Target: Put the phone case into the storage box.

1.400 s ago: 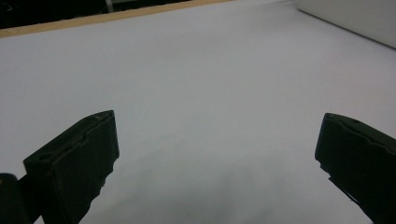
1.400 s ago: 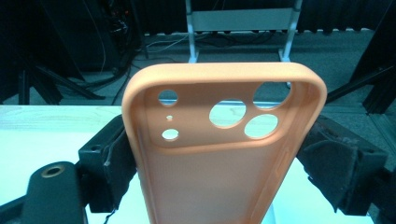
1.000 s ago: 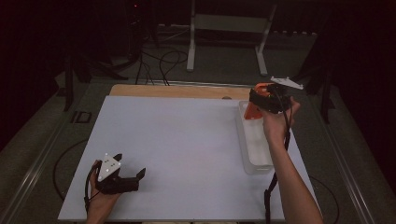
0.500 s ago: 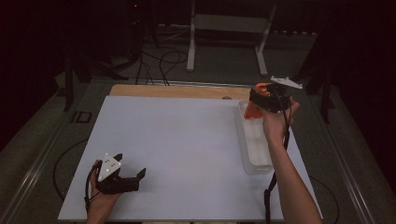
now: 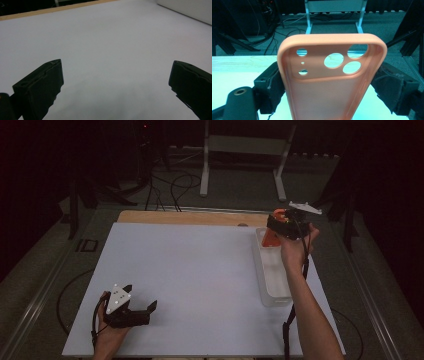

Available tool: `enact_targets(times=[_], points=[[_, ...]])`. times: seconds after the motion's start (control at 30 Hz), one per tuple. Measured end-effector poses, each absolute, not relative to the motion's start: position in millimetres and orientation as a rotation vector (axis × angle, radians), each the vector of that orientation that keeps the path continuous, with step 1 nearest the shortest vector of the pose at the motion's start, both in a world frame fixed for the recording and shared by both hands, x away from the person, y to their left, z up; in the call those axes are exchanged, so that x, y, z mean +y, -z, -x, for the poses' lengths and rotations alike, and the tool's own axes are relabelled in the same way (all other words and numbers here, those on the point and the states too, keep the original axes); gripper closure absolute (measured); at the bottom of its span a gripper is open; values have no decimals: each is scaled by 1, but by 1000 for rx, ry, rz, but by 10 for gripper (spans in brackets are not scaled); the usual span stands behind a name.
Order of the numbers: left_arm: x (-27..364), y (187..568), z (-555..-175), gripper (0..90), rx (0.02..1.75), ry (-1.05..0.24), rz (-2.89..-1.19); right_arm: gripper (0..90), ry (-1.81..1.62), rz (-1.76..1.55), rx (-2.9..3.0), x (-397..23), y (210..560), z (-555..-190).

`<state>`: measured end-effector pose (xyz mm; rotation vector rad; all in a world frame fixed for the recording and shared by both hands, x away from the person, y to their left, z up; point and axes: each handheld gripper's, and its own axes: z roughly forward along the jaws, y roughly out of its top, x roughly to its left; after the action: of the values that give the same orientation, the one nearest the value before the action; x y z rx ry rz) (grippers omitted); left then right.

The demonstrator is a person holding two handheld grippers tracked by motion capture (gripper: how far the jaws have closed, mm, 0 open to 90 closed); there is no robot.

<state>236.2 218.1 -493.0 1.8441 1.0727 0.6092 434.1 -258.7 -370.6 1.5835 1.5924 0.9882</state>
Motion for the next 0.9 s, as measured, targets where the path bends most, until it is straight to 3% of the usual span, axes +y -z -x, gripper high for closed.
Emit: enact_targets(times=[0.9], points=[[222, 490, -235, 5, 1077, -615, -1825, 167, -939, -1609, 1607, -256, 388, -452]])
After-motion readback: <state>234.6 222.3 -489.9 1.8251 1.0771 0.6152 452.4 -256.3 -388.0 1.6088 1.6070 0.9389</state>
